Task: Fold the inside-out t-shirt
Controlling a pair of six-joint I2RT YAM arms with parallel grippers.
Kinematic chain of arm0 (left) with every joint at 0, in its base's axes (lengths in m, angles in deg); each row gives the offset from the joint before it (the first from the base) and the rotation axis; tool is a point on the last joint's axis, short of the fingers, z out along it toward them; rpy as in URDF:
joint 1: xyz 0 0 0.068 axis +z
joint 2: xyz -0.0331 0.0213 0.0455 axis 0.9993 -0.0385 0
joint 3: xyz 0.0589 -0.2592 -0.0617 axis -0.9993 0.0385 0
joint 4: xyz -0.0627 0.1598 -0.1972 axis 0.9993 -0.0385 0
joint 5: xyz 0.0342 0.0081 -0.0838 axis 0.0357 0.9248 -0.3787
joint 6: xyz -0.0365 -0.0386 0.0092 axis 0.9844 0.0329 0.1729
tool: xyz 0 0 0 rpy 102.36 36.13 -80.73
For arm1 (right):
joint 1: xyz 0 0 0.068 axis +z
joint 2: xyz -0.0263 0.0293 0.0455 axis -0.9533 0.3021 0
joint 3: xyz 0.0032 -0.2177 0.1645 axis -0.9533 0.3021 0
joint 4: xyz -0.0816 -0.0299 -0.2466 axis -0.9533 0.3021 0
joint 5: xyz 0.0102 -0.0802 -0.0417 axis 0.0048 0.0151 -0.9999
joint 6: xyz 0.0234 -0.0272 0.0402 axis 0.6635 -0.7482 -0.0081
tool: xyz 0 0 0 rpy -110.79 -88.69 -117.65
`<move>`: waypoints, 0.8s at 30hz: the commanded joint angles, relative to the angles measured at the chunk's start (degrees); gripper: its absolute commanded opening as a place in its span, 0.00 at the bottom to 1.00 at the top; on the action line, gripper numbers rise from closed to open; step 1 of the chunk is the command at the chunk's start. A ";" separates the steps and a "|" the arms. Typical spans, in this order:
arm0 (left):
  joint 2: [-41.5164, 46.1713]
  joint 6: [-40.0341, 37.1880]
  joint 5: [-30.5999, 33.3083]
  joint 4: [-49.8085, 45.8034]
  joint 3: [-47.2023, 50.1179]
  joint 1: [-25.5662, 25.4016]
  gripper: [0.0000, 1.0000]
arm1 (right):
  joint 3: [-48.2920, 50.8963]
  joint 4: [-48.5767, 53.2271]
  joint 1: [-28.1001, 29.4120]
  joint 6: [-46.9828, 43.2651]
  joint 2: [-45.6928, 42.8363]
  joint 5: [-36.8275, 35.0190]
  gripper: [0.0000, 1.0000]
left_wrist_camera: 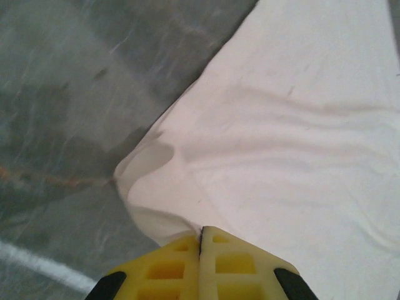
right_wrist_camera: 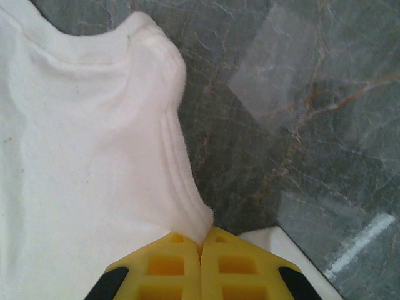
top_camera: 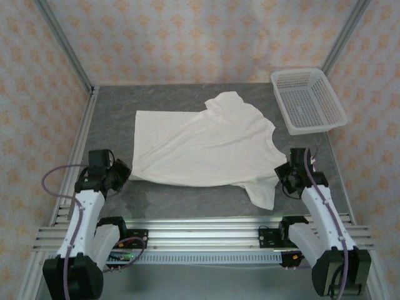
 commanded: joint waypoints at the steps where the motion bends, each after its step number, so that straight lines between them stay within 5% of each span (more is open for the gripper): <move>1: -5.93 -4.22 0.57 6.76 -5.25 -0.07 0.00 | -5.33 -3.17 -0.69 -0.69 5.35 -4.20 0.00; 14: -26.16 -5.68 0.73 14.96 -11.99 -0.05 0.00 | -16.43 -9.80 -1.57 -4.64 25.55 -3.05 0.00; 24: -31.71 -3.75 3.85 16.29 -13.05 -0.08 0.00 | -21.23 -11.63 -1.66 -6.13 32.97 -3.23 0.00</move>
